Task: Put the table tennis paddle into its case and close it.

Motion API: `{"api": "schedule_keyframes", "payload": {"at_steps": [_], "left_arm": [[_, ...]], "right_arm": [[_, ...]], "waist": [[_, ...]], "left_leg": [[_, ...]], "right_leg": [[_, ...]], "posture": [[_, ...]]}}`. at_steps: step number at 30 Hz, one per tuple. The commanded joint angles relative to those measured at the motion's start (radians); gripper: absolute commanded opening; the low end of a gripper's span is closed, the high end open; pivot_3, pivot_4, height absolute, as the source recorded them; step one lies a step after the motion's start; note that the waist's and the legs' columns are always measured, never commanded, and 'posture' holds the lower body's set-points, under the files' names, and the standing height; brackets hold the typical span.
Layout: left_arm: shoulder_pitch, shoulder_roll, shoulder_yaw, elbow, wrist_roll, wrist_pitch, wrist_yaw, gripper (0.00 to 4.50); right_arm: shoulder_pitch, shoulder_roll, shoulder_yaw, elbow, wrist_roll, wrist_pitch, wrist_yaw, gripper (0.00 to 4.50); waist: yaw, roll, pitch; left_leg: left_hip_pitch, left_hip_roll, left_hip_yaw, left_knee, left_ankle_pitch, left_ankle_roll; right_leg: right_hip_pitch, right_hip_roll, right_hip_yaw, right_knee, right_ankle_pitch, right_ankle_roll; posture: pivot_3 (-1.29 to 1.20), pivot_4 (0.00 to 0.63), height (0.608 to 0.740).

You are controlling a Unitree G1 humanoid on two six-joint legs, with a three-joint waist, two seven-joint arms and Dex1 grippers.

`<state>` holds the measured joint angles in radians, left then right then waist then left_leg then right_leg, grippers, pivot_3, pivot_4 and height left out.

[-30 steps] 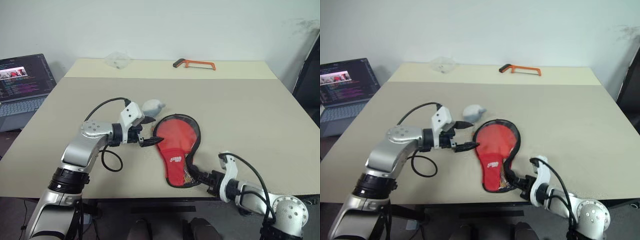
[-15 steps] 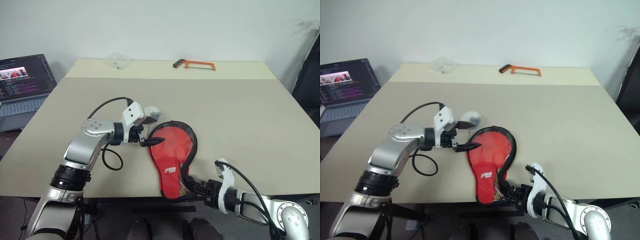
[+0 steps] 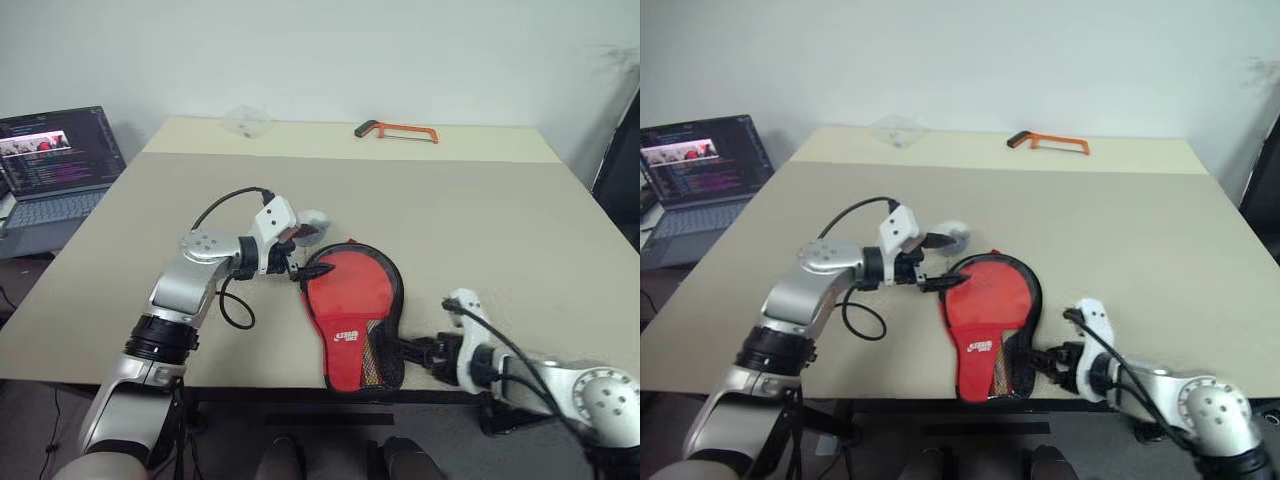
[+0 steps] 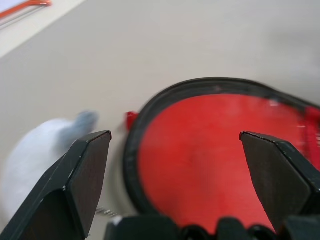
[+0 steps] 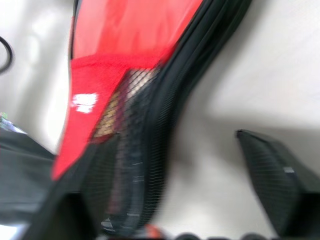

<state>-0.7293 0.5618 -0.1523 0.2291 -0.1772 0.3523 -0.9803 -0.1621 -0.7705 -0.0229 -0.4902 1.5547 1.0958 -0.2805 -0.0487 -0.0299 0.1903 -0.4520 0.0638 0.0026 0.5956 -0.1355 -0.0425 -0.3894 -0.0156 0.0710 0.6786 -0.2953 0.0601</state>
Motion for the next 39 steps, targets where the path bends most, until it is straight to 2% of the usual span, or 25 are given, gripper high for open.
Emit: {"api": "schedule_keyframes", "payload": {"at_steps": [1, 4, 9, 12, 16, 22, 27, 36, 39], "left_arm": [[-0.055, -0.009, 0.038, 0.045, 0.02, -0.043, 0.05, 4.5], [-0.09, -0.017, 0.057, 0.105, 0.031, -0.051, 0.095, 4.5], [-0.145, -0.031, 0.04, 0.197, 0.055, -0.053, 0.108, 4.5], [-0.182, -0.047, 0.027, 0.271, 0.085, -0.076, 0.116, 4.5], [-0.241, -0.077, 0.027, 0.393, 0.103, -0.119, 0.107, 4.5], [-0.346, -0.149, 0.005, 0.721, 0.176, -0.267, 0.126, 4.5], [-0.392, -0.222, -0.019, 0.928, 0.253, -0.326, 0.21, 4.5], [-0.451, -0.315, -0.04, 1.063, 0.369, -0.293, 0.429, 4.5], [-0.466, -0.336, -0.032, 1.074, 0.383, -0.293, 0.471, 3.91]], "right_arm": [[-0.078, -0.081, -0.038, -0.048, -0.122, -0.022, 0.2, 4.48], [-0.197, -0.073, 0.047, -0.056, -0.351, -0.112, 0.322, 4.48], [-0.388, 0.077, 0.355, 0.033, -0.804, -0.286, 0.431, 4.48], [-0.432, 0.215, 0.436, 0.162, -0.97, -0.37, 0.435, 4.48], [-0.415, 0.365, 0.48, 0.344, -1.137, -0.47, 0.435, 4.48], [-0.366, 0.484, 0.465, 0.465, -1.24, -0.48, 0.473, 4.48], [-0.325, 0.521, 0.445, 0.473, -1.301, -0.452, 0.479, 4.48], [-0.296, 0.558, 0.403, 0.428, -1.353, -0.406, 0.494, 4.48], [-0.29, 0.572, 0.394, 0.428, -1.375, -0.387, 0.491, 4.5]], "waist": [[0.001, 0.0, 0.0], [-0.002, 0.0, 0.0], [-0.003, 0.0, 0.0], [0.001, 0.0, 0.0], [0.016, 0.0, 0.0], [0.021, -0.001, 0.0], [0.02, -0.001, 0.0], [0.024, -0.002, -0.004], [0.024, -0.002, -0.006]], "left_leg": [[0.0, 0.0, 0.0, 0.0, 0.0, 0.0], [0.0, 0.001, 0.0, 0.0, 0.0, 0.0], [0.0, 0.001, -0.001, 0.0, 0.0, 0.0], [0.0, 0.001, 0.0, 0.0, 0.0, 0.0], [-0.002, 0.0, 0.0, 0.0, 0.0, 0.0], [-0.002, 0.0, 0.0, 0.002, 0.0, 0.0], [-0.001, 0.001, -0.001, 0.003, 0.0, 0.0], [0.0, 0.0, -0.001, 0.006, 0.0, -0.001], [0.0, 0.0, -0.001, 0.008, 0.0, -0.001]], "right_leg": [[0.0, 0.0, 0.0, 0.0, 0.0, 0.0], [-0.001, 0.001, 0.0, 0.0, 0.0, 0.0], [-0.001, 0.002, 0.0, 0.001, 0.0, 0.0], [-0.001, 0.002, 0.0, 0.001, 0.0, -0.001], [-0.002, 0.002, -0.001, 0.001, 0.001, -0.002], [-0.002, 0.002, -0.001, 0.001, 0.001, -0.002], [-0.001, 0.002, -0.002, 0.002, 0.001, -0.001], [0.002, 0.002, -0.002, 0.002, 0.002, 0.002], [0.003, 0.002, -0.002, 0.002, 0.002, 0.004]], "posture": [[0.0, 0.15, 0.74], [0.0, 0.15, 0.74], [0.0, 0.15, 0.74], [0.0, 0.15, 0.74], [0.0, 0.15, 0.74], [0.0, 0.15, 0.74], [0.0, 0.15, 0.74], [0.0, 0.15, 0.74], [0.0, 0.15, 0.74]]}}
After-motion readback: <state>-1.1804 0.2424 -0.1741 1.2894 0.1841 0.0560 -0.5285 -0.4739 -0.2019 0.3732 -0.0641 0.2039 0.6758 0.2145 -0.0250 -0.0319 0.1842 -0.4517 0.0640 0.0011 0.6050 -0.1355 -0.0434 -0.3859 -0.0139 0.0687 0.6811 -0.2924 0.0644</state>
